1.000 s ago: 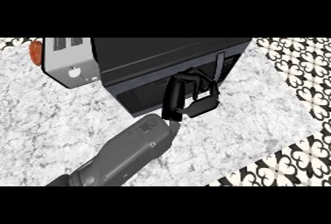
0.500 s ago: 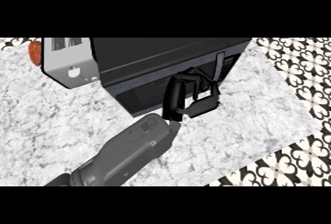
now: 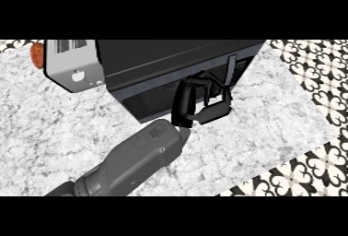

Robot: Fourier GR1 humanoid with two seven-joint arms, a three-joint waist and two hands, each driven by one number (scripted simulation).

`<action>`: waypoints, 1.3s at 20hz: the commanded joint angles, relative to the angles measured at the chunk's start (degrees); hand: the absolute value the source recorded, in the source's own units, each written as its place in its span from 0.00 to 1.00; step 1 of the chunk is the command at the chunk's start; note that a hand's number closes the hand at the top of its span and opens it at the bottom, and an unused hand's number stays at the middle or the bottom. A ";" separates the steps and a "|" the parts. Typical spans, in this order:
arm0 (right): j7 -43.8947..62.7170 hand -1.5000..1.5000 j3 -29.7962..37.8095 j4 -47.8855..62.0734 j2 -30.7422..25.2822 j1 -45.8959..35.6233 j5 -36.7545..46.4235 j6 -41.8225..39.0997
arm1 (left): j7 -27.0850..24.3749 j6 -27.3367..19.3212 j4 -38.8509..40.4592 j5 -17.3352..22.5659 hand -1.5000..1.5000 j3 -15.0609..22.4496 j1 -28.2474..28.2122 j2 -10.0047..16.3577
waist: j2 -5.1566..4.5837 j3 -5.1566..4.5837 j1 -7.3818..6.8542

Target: Pick up the milk, place it into the microwave and close the microwave

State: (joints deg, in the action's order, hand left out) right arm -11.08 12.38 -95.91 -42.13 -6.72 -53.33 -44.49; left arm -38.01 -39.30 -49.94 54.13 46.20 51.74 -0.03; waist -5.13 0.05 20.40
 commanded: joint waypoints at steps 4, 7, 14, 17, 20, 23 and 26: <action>0.63 0.00 -0.37 0.21 -1.05 -0.07 -2.47 -1.33 | 0.49 1.46 5.57 2.45 1.00 -1.79 3.00 0.03 | -1.03 -0.07 0.77; 1.25 0.00 -0.05 0.18 -2.38 -0.72 -3.46 -1.40 | -0.13 1.11 5.71 2.76 1.00 -1.90 3.85 0.03 | -0.82 -0.17 0.68; 1.83 0.00 0.30 1.30 -3.85 -0.98 -4.69 -2.44 | -0.68 1.94 6.38 4.07 1.00 -1.07 4.46 0.03 | -0.98 -0.03 0.12; 1.96 0.00 -0.53 0.76 -3.72 -1.09 -5.39 -3.07 | -2.67 2.94 5.73 3.81 1.00 -0.02 4.79 0.03 | -1.01 -0.07 0.39; 1.61 0.00 -0.39 0.52 -4.00 -1.74 -6.95 -3.89 | -0.46 1.99 9.10 2.87 1.00 2.39 5.22 0.03 | -0.77 0.22 0.21; 2.03 0.00 -1.14 0.74 -4.51 -1.50 -8.89 -4.86 | 0.63 -0.22 10.82 2.98 1.00 3.23 5.25 0.03 | -0.60 0.25 -0.02; 2.50 0.00 -1.15 0.46 -5.71 -1.49 -9.94 -5.92 | 2.08 -2.36 11.56 4.40 1.00 3.17 4.82 0.03 | -0.24 0.19 -0.45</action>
State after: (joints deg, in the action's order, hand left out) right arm -8.86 11.32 -95.44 -46.74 -8.13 -61.69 -49.18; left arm -39.77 -39.99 -45.59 56.49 51.23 54.95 -0.05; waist -4.75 0.37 19.95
